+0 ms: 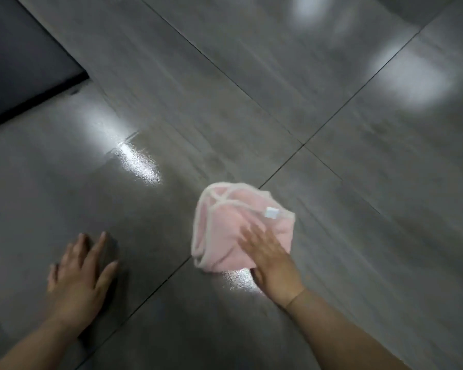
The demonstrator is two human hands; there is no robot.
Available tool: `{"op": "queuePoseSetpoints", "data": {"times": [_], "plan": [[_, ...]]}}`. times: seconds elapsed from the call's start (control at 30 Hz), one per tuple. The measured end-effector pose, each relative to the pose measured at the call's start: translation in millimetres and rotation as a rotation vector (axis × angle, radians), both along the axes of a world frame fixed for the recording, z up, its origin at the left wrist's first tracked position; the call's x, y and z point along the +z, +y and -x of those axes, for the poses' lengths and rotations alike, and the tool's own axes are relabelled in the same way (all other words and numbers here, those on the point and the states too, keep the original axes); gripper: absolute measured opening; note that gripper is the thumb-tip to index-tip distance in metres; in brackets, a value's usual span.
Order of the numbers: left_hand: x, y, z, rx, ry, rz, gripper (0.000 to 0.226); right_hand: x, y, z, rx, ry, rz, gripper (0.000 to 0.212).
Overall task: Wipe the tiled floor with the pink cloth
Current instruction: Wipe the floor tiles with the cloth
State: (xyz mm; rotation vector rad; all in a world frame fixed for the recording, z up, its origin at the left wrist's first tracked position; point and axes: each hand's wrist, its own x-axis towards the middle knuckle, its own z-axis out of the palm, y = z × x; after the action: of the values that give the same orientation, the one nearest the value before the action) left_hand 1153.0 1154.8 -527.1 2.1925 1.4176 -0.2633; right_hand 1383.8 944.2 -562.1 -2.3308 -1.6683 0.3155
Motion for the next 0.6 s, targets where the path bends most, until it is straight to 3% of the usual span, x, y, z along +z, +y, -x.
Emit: {"op": "queuePoseSetpoints", "data": {"times": [0.1, 0.23, 0.33, 0.47, 0.6], "plan": [[-3.9, -19.1, -26.5, -0.094, -0.025, -0.031, 0.084, 6.4, -45.6, -42.9, -0.476, 0.052, -0.056, 0.052], [-11.3, -48.0, -86.7, -0.179, -0.092, -0.046, 0.089, 3.9, -21.4, -17.8, -0.863, 0.070, -0.131, 0.050], [-11.6, -61.1, -130.5, -0.247, -0.166, -0.026, 0.098, -1.1, -6.1, 5.2, -0.735, 0.105, -0.120, 0.045], [-19.7, -60.8, -180.0, -0.375, -0.169, -0.058, 0.104, -7.6, -71.3, -22.5, -0.405, 0.024, -0.079, 0.047], [-31.7, -66.1, -196.7, -0.396, -0.088, -0.153, 0.078, -5.6, -132.1, -61.1, -0.719, 0.031, -0.126, 0.044]]}}
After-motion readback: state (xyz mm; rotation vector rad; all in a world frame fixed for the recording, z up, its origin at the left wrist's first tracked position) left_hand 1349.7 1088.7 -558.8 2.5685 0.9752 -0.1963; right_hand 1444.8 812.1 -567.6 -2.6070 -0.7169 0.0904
